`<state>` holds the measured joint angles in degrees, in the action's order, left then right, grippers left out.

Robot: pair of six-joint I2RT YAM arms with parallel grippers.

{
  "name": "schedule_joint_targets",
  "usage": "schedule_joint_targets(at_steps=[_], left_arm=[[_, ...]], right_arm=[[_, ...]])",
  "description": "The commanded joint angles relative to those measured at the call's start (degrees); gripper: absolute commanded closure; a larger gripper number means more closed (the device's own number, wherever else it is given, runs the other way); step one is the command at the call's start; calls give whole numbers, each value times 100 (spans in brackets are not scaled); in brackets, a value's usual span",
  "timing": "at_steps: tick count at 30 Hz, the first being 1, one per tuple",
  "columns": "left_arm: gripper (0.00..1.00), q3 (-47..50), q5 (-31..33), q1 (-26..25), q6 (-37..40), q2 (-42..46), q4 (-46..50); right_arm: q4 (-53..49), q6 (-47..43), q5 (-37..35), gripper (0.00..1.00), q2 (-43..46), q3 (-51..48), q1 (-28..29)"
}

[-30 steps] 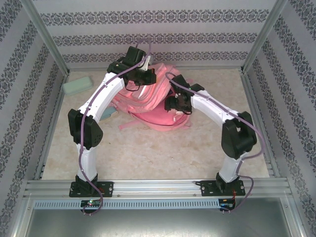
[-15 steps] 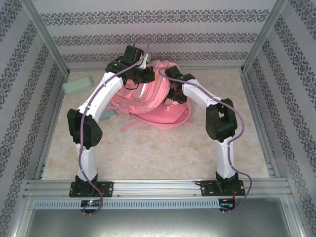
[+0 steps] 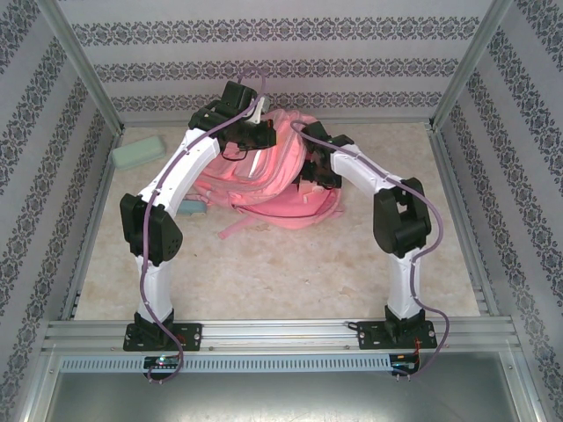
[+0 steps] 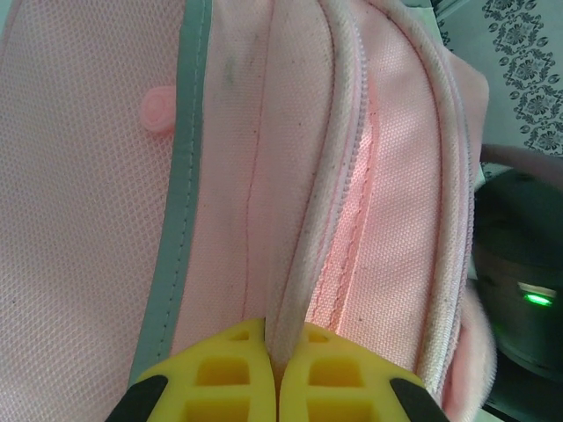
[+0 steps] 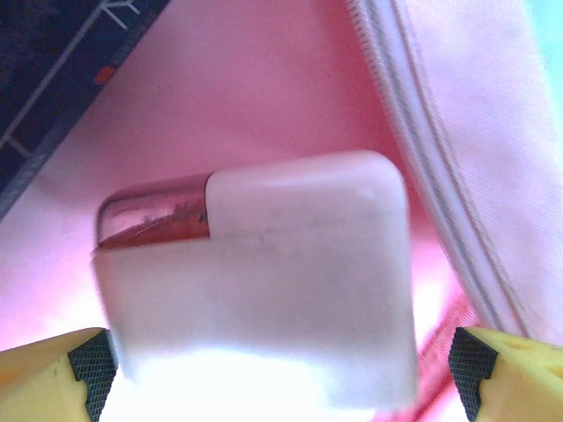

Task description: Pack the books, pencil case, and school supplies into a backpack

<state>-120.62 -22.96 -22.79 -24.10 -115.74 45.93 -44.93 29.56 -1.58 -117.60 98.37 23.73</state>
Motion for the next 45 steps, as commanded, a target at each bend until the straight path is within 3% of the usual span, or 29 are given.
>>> schedule_joint_targets(at_steps=[1, 11, 15, 16, 21, 26, 32, 36, 40, 45], left_arm=[[100, -120, -255, -26, -3, 415, -62], [100, -36, -173, -25, 30, 377, -7], [63, -34, 90, -25, 60, 472, 113], [60, -4, 192, -18, 62, 524, 135], [53, 443, 743, 65, -91, 980, 230], [49, 1777, 1549, 361, -467, 1883, 79], [49, 3682, 1949, 1115, -921, 3103, -6], [44, 4681, 2200, 1575, -1251, 3716, 53], [45, 5395, 1758, 1760, -1596, 4042, -441], [54, 5757, 996, 1735, -2138, 3744, -1214]], right_arm=[[134, -1, 54, 2, 727, -284, -69], [884, -82, 101, 2, 2458, -2049, 229], [1110, -73, 63, 2, 2894, -2588, 415], [1136, -71, 54, 2, 2961, -2684, 443], [1286, -43, 95, 2, 3087, -2992, 518], [1461, -132, 95, 2, 3147, -3150, 515], [1307, -511, 237, 4, 2543, -2597, 131], [953, -1045, -123, 3, 1688, -1585, 78], [841, -1183, -36, 4, 814, -621, -166], [404, -1359, 568, 6, -234, 488, -345]])
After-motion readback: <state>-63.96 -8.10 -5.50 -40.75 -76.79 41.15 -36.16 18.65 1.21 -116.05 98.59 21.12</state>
